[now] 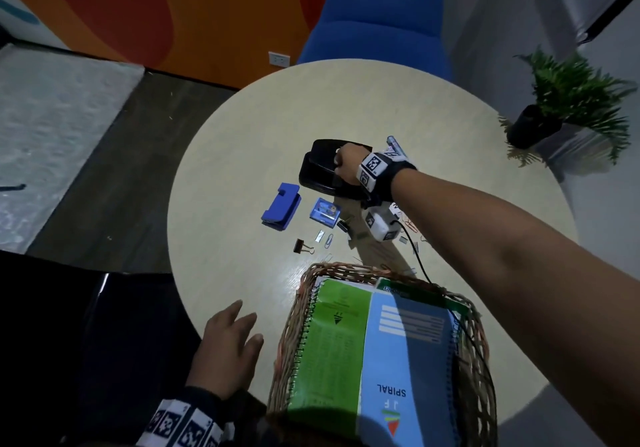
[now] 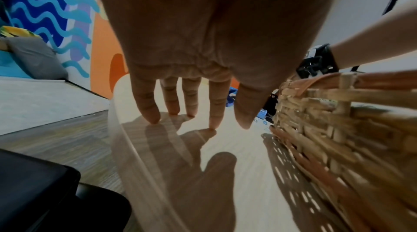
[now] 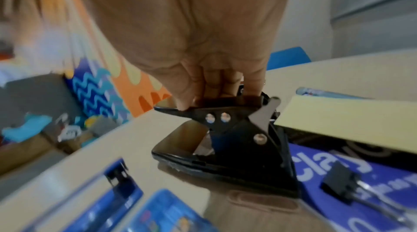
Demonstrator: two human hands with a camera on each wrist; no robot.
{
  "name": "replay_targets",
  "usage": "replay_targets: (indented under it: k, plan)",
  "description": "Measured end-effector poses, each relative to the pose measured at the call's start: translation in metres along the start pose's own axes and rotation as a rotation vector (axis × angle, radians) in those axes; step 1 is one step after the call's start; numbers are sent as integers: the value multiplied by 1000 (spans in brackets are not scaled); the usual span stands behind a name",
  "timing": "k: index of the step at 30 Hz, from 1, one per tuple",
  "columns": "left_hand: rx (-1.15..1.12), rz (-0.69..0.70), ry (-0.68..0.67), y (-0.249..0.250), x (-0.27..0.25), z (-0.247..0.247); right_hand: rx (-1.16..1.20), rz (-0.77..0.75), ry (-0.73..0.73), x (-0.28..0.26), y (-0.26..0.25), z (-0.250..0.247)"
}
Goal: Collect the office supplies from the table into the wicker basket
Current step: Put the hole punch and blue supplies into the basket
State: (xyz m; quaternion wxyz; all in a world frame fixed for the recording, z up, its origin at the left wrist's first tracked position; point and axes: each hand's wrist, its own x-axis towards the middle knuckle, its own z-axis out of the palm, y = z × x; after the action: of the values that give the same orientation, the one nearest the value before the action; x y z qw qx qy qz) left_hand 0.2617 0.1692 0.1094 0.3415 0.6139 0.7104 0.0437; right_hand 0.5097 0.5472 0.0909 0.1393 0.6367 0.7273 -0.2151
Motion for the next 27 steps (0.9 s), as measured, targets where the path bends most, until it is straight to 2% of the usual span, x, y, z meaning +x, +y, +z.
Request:
replay_targets:
  k: [2,4,7,10,11,14,17,22,27]
  plan:
    - [23,24,-12,-3,-1,2,138,-86,59,-83,-29,-36]
    - [53,50,-32,-4,-2,0,314,-139,140,-129,-40,-62]
    - [126,82,-70,-5,-3,-4,559,-244,181,-187,-41,-89]
    - [223,111,-106,-4,3,-15,836,-351,247,-254,-47,-100]
    - [241,125,-115,-4,9,-20,976,-345,271,-275,-50,-96]
    - [230,167,-111,-2,40,-38,1369,-191,307,-334,-63,-69]
    - [186,163,-31,7,79,-59,1553,-2,338,-375,-74,-24]
    - [106,188,60,41,139,-80,1493,321,411,-388,-89,50]
    - [104,179,50,73,175,-80,1376,482,418,-370,-104,87]
